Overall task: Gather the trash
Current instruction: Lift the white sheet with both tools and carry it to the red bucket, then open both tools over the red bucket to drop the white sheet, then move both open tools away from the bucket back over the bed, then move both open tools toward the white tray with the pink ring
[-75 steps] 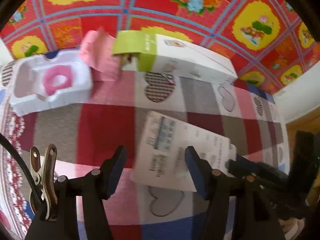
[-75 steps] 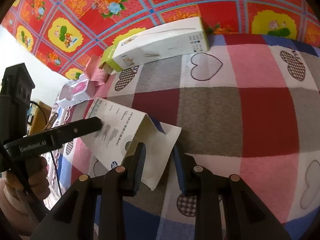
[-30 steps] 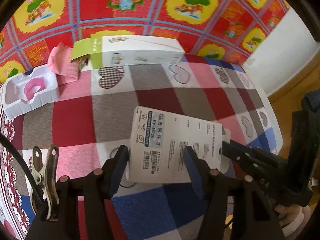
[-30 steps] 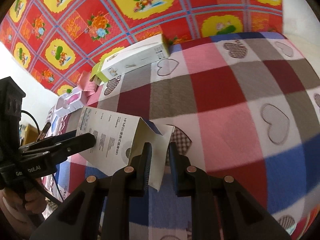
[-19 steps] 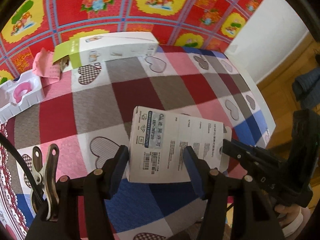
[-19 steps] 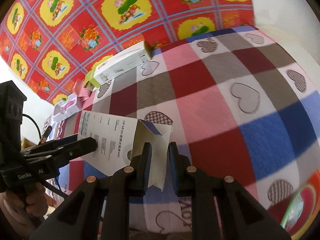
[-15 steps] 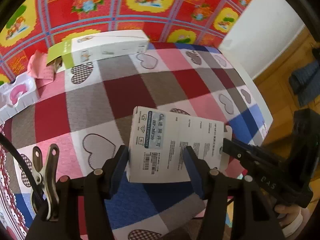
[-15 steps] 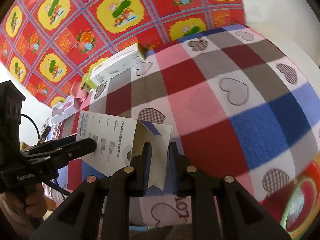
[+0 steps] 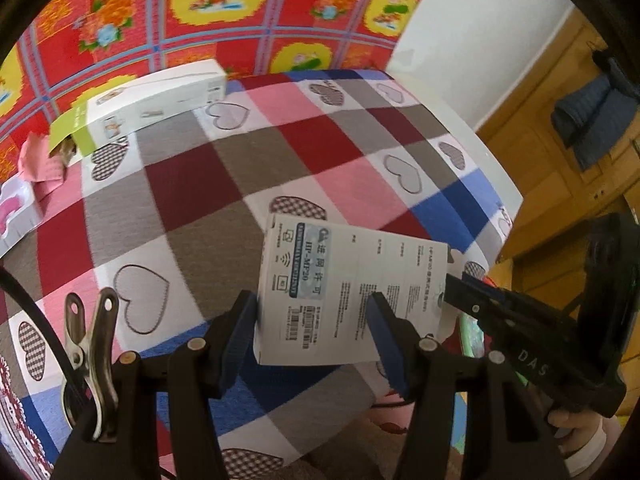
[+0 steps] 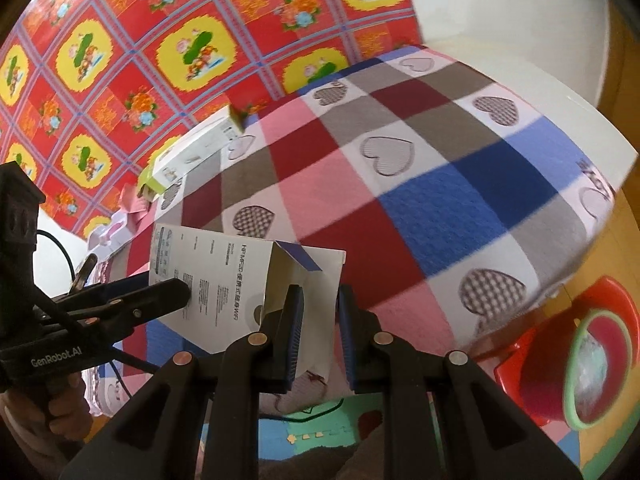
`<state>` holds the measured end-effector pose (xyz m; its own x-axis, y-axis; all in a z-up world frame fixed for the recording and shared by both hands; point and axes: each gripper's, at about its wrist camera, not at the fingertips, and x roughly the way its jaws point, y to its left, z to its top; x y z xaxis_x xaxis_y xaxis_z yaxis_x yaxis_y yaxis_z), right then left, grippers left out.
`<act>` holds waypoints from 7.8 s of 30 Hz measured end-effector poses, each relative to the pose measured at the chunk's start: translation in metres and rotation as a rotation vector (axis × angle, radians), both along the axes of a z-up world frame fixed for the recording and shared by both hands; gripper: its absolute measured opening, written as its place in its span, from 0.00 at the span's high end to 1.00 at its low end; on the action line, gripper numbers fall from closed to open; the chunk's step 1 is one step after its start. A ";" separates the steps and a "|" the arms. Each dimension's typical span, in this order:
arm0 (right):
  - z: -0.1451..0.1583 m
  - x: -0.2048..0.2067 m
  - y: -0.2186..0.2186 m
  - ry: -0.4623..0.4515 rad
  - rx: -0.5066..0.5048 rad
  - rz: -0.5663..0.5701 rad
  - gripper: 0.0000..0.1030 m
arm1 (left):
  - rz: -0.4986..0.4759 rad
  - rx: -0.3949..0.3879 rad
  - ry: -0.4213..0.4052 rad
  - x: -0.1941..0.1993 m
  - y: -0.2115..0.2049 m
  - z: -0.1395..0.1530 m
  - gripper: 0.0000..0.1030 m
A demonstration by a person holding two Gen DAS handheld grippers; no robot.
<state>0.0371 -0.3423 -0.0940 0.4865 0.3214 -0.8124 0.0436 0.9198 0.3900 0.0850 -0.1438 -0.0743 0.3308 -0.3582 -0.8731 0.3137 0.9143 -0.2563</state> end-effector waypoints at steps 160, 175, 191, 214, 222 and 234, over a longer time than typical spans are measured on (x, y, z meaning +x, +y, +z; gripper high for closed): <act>-0.010 -0.152 -0.260 -0.034 -0.072 -0.399 0.79 | -0.473 0.054 -0.065 -0.101 -0.358 -0.028 0.45; 0.032 -0.087 -0.137 -0.138 -0.064 -0.211 0.79 | -0.187 0.059 -0.129 -0.058 -0.206 0.020 0.45; 0.052 -0.031 -0.013 -0.184 -0.054 0.041 0.79 | 0.139 0.101 -0.134 -0.043 -0.024 0.039 0.45; 0.072 0.071 0.084 -0.257 -0.038 0.418 0.75 | 0.561 0.132 -0.140 -0.040 0.132 0.060 0.45; 0.069 0.122 0.106 -0.276 -0.027 0.561 0.70 | 0.713 0.155 -0.142 -0.029 0.158 0.058 0.45; 0.048 0.172 0.166 -0.272 -0.106 0.701 0.69 | 0.887 0.168 -0.074 -0.043 0.204 0.038 0.45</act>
